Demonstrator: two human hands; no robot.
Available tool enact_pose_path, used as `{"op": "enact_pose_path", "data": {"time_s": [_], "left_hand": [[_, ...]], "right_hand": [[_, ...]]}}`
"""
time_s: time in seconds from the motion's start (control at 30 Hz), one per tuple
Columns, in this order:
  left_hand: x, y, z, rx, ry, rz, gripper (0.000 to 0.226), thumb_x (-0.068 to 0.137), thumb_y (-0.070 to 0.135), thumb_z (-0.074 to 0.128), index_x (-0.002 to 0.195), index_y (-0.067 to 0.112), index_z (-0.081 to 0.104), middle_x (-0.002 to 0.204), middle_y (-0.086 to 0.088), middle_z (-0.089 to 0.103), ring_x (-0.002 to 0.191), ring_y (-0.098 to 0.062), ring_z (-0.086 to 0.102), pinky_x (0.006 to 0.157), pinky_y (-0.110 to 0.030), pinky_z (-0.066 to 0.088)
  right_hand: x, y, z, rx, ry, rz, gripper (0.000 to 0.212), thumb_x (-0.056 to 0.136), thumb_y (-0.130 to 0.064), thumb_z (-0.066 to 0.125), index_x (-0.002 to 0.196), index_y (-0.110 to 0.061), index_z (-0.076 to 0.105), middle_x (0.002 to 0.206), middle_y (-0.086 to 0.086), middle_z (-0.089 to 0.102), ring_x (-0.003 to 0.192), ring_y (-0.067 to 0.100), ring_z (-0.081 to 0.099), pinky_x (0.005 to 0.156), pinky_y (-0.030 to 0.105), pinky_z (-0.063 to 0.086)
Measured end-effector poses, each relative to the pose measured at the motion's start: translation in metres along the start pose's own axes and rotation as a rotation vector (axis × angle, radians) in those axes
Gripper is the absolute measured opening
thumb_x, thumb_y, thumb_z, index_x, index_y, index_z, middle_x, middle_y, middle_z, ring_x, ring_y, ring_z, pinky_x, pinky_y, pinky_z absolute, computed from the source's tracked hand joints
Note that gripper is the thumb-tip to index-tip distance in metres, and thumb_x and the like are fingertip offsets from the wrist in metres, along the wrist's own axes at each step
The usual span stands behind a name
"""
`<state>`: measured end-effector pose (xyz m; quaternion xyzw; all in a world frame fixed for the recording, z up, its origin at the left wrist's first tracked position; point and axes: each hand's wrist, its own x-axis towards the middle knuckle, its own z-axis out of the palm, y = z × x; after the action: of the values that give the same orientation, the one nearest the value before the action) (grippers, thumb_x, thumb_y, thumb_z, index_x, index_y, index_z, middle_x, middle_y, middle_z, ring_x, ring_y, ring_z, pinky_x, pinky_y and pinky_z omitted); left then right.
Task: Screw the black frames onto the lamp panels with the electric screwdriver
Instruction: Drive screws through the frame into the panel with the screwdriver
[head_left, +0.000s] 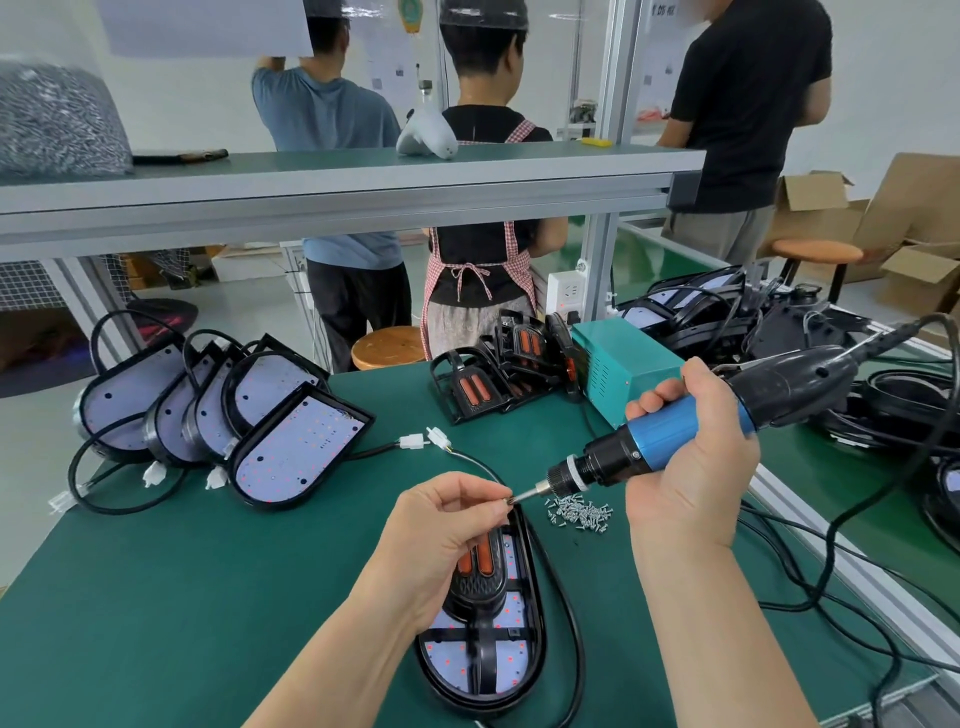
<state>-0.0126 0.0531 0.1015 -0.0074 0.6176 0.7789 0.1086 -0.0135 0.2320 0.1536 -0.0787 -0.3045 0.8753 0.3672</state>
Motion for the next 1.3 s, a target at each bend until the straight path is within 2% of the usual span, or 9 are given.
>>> {"op": "enact_pose_path", "data": {"time_s": [0.1, 0.3, 0.57, 0.73, 0.8, 0.97, 1.1, 1.17, 1.3], "left_hand": [[0.0, -0.001, -0.002, -0.009, 0.004, 0.007, 0.024, 0.081, -0.011, 0.071, 0.073, 0.01, 0.077, 0.075, -0.011, 0.07, 0.065, -0.013, 0.066, 0.063, -0.021, 0.05], [0.0, -0.003, 0.001, -0.039, -0.02, -0.016, 0.02, 0.081, -0.013, 0.069, 0.078, 0.006, 0.076, 0.074, -0.011, 0.069, 0.064, -0.012, 0.063, 0.072, -0.028, 0.046], [0.0, -0.007, 0.003, -0.041, 0.008, 0.013, 0.024, 0.081, -0.014, 0.069, 0.075, 0.008, 0.076, 0.075, -0.011, 0.07, 0.066, -0.014, 0.064, 0.066, -0.025, 0.048], [-0.006, -0.015, 0.006, 0.018, 0.078, 0.139, 0.02, 0.082, -0.007, 0.073, 0.078, 0.012, 0.078, 0.07, -0.003, 0.068, 0.06, -0.01, 0.055, 0.055, -0.018, 0.043], [-0.008, -0.019, 0.008, 0.046, 0.104, 0.201, 0.019, 0.083, -0.004, 0.074, 0.08, 0.014, 0.079, 0.071, -0.002, 0.068, 0.064, -0.015, 0.052, 0.057, -0.022, 0.043], [-0.007, -0.019, 0.011, 0.06, 0.127, 0.26, 0.022, 0.083, -0.003, 0.074, 0.08, 0.018, 0.079, 0.071, -0.001, 0.067, 0.066, -0.015, 0.05, 0.054, -0.022, 0.043], [-0.01, -0.02, 0.008, 0.015, 0.095, 0.188, 0.022, 0.083, -0.006, 0.073, 0.078, 0.016, 0.078, 0.072, -0.002, 0.068, 0.072, -0.021, 0.05, 0.063, -0.03, 0.042], [-0.011, -0.019, 0.009, 0.04, 0.096, 0.213, 0.025, 0.083, -0.006, 0.073, 0.08, 0.018, 0.079, 0.072, -0.001, 0.068, 0.071, -0.018, 0.053, 0.062, -0.026, 0.045], [-0.008, -0.015, 0.008, 0.095, 0.088, 0.304, 0.044, 0.084, -0.011, 0.069, 0.104, 0.027, 0.078, 0.078, 0.001, 0.069, 0.071, -0.008, 0.06, 0.066, -0.015, 0.05]], "right_hand": [[0.004, -0.004, -0.001, 0.038, 0.009, 0.008, 0.019, 0.09, -0.014, 0.068, 0.077, -0.015, 0.054, 0.065, -0.001, 0.054, 0.056, 0.017, 0.05, 0.06, 0.028, 0.049], [0.001, -0.001, -0.001, 0.033, 0.003, 0.013, 0.019, 0.091, -0.014, 0.068, 0.079, -0.014, 0.053, 0.065, -0.002, 0.054, 0.055, 0.015, 0.051, 0.06, 0.027, 0.05], [0.001, 0.0, -0.002, 0.022, 0.02, 0.018, 0.021, 0.093, -0.012, 0.065, 0.077, -0.014, 0.053, 0.064, -0.001, 0.053, 0.055, 0.015, 0.051, 0.059, 0.028, 0.049], [0.002, 0.001, -0.001, 0.006, 0.045, 0.016, 0.021, 0.093, -0.012, 0.066, 0.076, -0.013, 0.054, 0.064, -0.001, 0.053, 0.055, 0.014, 0.051, 0.059, 0.028, 0.049], [0.003, 0.001, -0.002, 0.007, 0.081, 0.027, 0.022, 0.092, -0.013, 0.067, 0.074, -0.015, 0.055, 0.063, -0.002, 0.053, 0.055, 0.014, 0.052, 0.058, 0.027, 0.05], [0.011, 0.006, -0.011, 0.047, 0.197, 0.112, 0.017, 0.091, -0.019, 0.072, 0.086, -0.014, 0.056, 0.071, -0.002, 0.055, 0.059, 0.013, 0.053, 0.064, 0.028, 0.051], [0.006, 0.009, -0.013, 0.034, 0.036, 0.074, 0.017, 0.095, -0.024, 0.07, 0.082, -0.018, 0.06, 0.072, -0.001, 0.055, 0.062, 0.013, 0.055, 0.066, 0.026, 0.051], [0.004, 0.009, -0.01, 0.015, -0.022, 0.021, 0.02, 0.096, -0.023, 0.069, 0.077, -0.022, 0.064, 0.071, -0.001, 0.057, 0.063, 0.013, 0.057, 0.067, 0.026, 0.052], [0.008, 0.013, -0.001, -0.003, 0.014, -0.021, 0.013, 0.098, -0.02, 0.065, 0.089, -0.013, 0.058, 0.067, -0.001, 0.063, 0.058, 0.013, 0.062, 0.059, 0.026, 0.054]]}}
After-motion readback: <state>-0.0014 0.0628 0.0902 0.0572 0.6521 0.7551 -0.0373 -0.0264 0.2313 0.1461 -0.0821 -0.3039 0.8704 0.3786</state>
